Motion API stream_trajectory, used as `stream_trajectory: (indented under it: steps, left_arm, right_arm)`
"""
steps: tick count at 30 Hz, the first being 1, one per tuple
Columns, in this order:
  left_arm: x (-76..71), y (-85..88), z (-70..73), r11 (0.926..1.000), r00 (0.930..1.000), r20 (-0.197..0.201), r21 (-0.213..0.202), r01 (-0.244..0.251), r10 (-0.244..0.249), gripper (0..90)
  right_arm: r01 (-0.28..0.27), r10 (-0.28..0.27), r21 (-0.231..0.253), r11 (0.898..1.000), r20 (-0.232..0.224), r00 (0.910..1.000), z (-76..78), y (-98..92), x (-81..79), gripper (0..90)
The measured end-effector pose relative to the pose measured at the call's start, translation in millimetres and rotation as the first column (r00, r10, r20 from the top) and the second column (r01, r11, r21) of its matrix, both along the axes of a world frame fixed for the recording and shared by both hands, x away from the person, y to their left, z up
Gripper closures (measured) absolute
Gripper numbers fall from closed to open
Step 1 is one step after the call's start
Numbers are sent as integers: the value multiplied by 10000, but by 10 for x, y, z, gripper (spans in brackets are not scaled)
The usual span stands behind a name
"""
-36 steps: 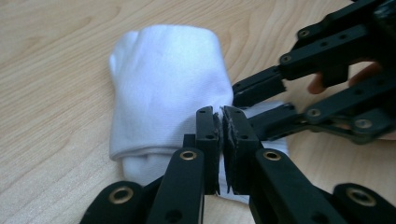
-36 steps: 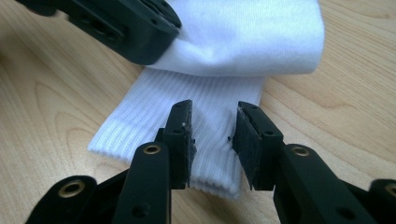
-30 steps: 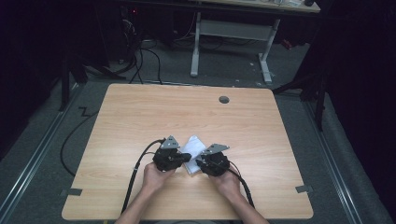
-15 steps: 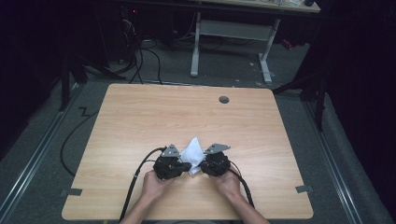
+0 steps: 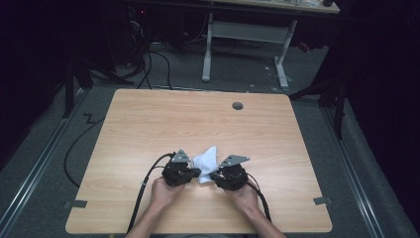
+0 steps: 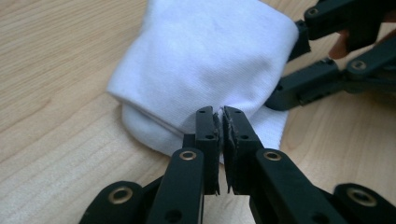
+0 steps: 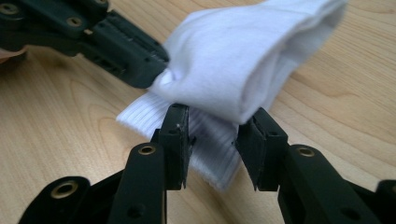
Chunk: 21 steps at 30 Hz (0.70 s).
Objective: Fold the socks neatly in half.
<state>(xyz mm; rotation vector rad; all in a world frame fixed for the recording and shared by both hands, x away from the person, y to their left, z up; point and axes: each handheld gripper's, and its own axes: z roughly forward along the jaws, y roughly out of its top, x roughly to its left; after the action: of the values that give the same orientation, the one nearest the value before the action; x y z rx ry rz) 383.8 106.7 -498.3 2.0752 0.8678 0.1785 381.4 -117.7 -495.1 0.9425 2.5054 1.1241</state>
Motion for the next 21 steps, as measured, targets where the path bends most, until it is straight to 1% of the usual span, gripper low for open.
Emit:
stream_trajectory:
  steps: [5,7,9,11,12,14,17,19,21]
  left_arm:
    - [58,1,7,9999,9999,28,94,-120,120,854]
    - [57,0,24,9998,9998,105,128,-153,152,854]
    - [33,13,56,9997,9997,164,-151,-174,176,854]
    - [-10,11,107,9996,9993,363,-258,-97,106,854]
    - [-35,4,131,9996,9990,433,-279,-42,55,854]
    - [-79,-11,168,9998,9983,572,-162,91,-82,854]
    - [-127,-20,168,9996,9981,558,-15,270,-269,854]
    - [-139,-22,127,9996,9987,439,55,265,-267,854]
    - [-134,-10,89,9999,9993,332,28,162,-162,851]
  right_arm:
    - [-81,80,-127,9999,-65,9999,-23,60,-7,635]
    - [-59,59,-222,9997,-25,10000,-37,87,-3,634]
    - [1,-2,-250,9997,-30,10000,-49,100,9,631]
    - [66,-69,-232,9997,-141,9999,-49,108,22,631]
    - [80,-83,-277,9996,-130,9999,-48,115,23,632]
    - [92,-95,-342,9994,-80,9999,-49,132,20,633]
    - [89,-92,-318,9995,-77,9999,-53,129,20,633]
    - [76,-76,-289,9996,8,10000,-59,127,14,633]
    - [44,-42,-333,9994,69,10000,-58,128,10,631]
